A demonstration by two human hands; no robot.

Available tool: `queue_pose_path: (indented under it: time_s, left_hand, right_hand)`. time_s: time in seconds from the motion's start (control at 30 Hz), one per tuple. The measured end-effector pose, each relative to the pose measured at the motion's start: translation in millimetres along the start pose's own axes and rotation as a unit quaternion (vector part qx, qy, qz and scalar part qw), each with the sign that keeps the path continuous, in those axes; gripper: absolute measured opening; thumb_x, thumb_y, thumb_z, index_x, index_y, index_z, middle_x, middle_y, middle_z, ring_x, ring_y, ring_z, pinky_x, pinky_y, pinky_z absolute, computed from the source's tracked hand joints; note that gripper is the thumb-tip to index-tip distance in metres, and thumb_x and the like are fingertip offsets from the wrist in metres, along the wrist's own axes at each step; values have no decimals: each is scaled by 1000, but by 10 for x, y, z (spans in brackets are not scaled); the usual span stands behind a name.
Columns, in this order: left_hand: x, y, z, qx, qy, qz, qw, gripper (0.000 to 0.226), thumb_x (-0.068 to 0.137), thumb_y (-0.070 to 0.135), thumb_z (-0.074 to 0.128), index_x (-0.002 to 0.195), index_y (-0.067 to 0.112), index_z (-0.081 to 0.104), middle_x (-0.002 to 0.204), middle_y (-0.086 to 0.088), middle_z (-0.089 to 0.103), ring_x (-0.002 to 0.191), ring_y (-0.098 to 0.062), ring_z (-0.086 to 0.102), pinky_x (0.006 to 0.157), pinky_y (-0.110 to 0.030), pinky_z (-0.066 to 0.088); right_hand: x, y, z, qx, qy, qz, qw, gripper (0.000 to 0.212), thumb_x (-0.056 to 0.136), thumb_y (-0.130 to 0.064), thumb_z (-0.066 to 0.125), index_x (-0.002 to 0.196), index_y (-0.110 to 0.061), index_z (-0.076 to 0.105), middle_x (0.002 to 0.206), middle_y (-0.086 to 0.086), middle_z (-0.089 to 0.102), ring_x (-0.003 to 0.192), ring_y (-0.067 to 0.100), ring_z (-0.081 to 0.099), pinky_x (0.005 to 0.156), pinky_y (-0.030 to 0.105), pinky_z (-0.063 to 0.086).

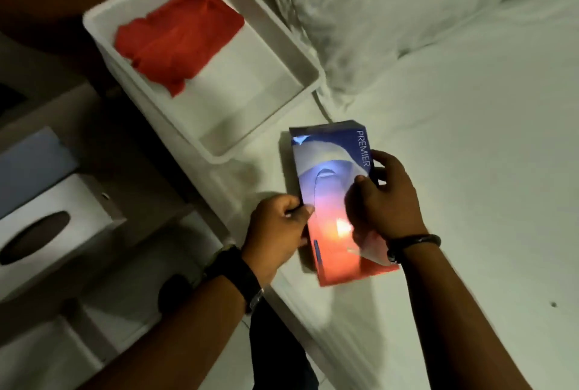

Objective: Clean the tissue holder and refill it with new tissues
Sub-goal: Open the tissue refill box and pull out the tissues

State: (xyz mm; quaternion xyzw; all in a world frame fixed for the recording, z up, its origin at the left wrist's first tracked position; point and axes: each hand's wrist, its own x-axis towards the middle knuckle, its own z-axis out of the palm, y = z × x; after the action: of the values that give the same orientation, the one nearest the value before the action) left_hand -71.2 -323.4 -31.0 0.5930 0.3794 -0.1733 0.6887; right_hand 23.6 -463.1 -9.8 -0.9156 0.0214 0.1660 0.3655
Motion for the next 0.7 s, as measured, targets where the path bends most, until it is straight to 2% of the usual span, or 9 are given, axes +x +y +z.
queue_pose_path:
  time_s: [0.07,0.13,0.2,0.27,0.33,0.4,0.5,0.6,0.7]
  left_hand:
    - [-49,-81,209,-26,-28,-48,998,27,89,15,62,63,14,56,71,-12,64,64,-24,66,57,-27,54]
    - [-33,-114,325,-51,-34,-72,995,17,88,18,65,73,14,61,77,-11,69,72,-26,72,60,-27,54]
    - [62,-71,313,-92,23,-64,993,11,85,23,69,91,17,62,86,-6,72,76,-22,72,65,-31,55]
    - [194,28,255,-132,97,-44,986,40,82,30,71,117,21,53,97,-1,71,78,-19,71,65,-33,57]
    - [329,136,196,-136,128,-3,982,59,82,32,71,133,29,41,107,-2,69,83,-18,71,66,-33,58]
    - [463,239,186,-81,120,42,989,72,78,34,68,141,35,34,119,-2,65,100,-22,68,81,-42,58]
    - [554,368,212,28,111,76,991,66,72,44,58,135,27,49,128,-2,61,115,-25,60,97,-50,49]
    - [570,353,187,43,120,81,988,61,70,46,59,128,27,57,120,1,66,109,-25,64,95,-49,51]
    - [570,318,165,23,127,93,987,50,70,41,63,118,28,62,115,2,67,106,-23,64,94,-48,52]
  right_hand:
    - [83,123,-94,-16,-40,2,999,42,87,-11,55,127,-24,53,104,-6,65,96,22,63,86,33,48]
    - [202,176,-173,-23,-77,6,997,43,87,-10,55,127,-23,53,107,-4,66,99,23,63,88,33,49]
    - [322,183,-223,-17,-102,5,995,40,85,-12,59,123,-24,56,101,-6,67,97,20,65,84,30,49]
    - [455,160,-245,-19,-97,-9,995,35,86,-23,63,121,-22,59,105,-5,66,100,18,64,87,30,49]
    - [614,77,-195,-19,-70,-24,997,36,89,-35,62,119,-15,62,112,2,67,103,20,62,91,31,48]
    - [791,-38,-91,-45,-50,-49,997,37,90,-40,58,103,-6,68,105,8,70,97,26,62,85,34,48]
    - [962,-121,62,-84,-38,-40,995,39,89,-39,56,85,-2,68,86,14,69,84,34,61,67,35,45]
    - [1009,-93,159,-26,-30,20,999,36,82,-34,58,72,0,62,71,14,63,71,32,56,65,37,47]
    - [1004,-96,165,2,-51,34,998,31,79,-28,57,55,-12,46,56,5,41,59,22,37,56,33,35]
